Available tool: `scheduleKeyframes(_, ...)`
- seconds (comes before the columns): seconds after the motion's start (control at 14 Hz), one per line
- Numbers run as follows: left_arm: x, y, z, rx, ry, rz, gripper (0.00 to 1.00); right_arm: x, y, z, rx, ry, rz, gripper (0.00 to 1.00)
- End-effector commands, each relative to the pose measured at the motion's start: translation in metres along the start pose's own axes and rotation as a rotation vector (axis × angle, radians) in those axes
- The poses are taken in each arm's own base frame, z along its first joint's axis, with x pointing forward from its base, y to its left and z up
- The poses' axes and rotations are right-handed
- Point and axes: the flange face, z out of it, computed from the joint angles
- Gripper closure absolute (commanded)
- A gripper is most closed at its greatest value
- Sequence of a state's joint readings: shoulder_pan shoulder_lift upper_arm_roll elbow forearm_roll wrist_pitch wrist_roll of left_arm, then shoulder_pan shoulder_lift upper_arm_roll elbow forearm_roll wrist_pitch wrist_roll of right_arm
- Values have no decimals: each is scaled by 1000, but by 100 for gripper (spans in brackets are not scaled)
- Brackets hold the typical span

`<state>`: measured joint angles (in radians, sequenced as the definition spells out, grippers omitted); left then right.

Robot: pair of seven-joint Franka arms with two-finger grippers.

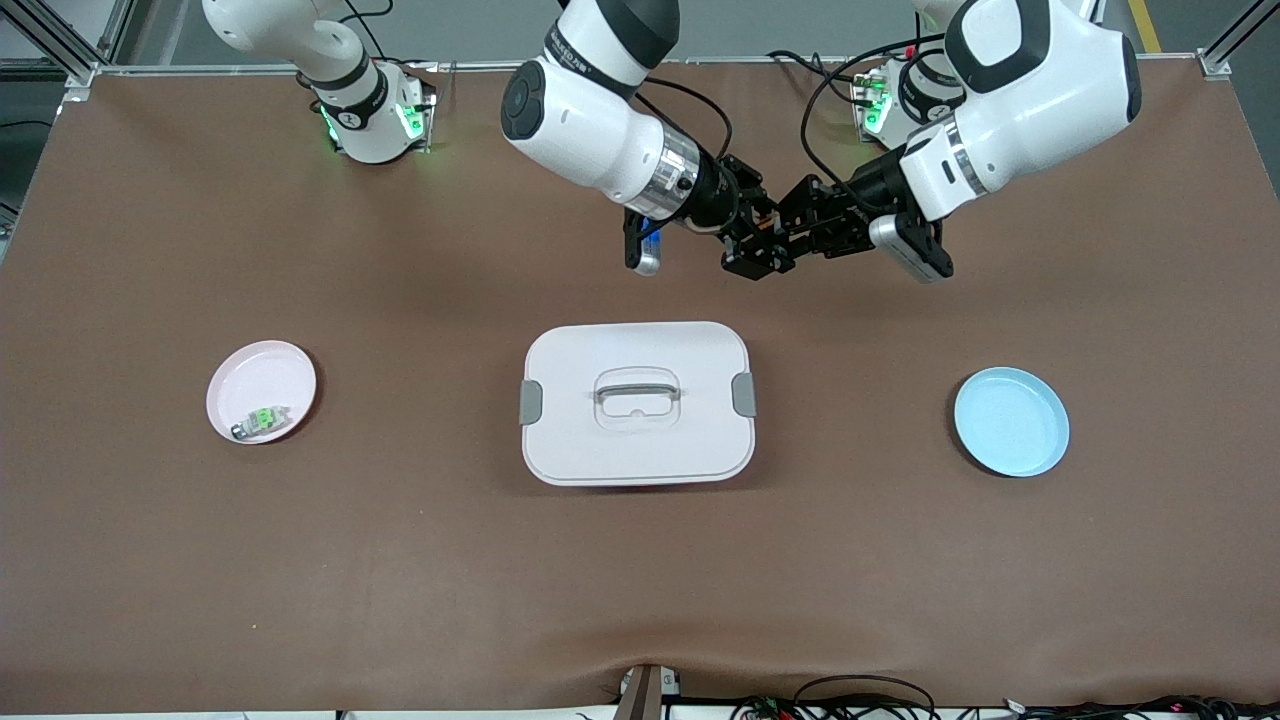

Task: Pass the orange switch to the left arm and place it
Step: 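Grasp the orange switch with the left gripper from the right gripper, then carry the switch to the blue plate while the right gripper withdraws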

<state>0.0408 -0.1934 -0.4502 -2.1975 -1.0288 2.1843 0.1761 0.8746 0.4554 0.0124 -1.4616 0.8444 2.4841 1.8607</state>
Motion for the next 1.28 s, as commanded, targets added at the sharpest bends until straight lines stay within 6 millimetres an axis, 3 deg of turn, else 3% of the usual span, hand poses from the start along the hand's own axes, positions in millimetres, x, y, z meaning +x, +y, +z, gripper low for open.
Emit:
scheduleKeyframes(0.0, -1, 3, 6, -10, 0, 7, 84, -10, -1, -1, 8, -26, 19, 77)
scheduleKeyframes(0.14, -1, 3, 6, -9, -1, 8, 98, -9, -2, -2, 9, -26, 20, 72)
scheduleKeyframes(0.28, -1, 3, 6, -7, -1, 12, 100, -10, -1, -1, 8, -27, 19, 59)
scheduleKeyframes(0.43, 0, 3, 5, -2, -1, 24, 100, -7, -4, -3, 3, -24, 28, 0)
scheduleKeyframes(1.0, 2, 1, 1, 73, -8, 92, 100, -7, -14, -18, 14, -27, 35, 0)
scheduleKeyframes(1.21, 11, -18, -9, 143, -9, 128, 100, -7, -19, -39, -47, -7, 25, 0)
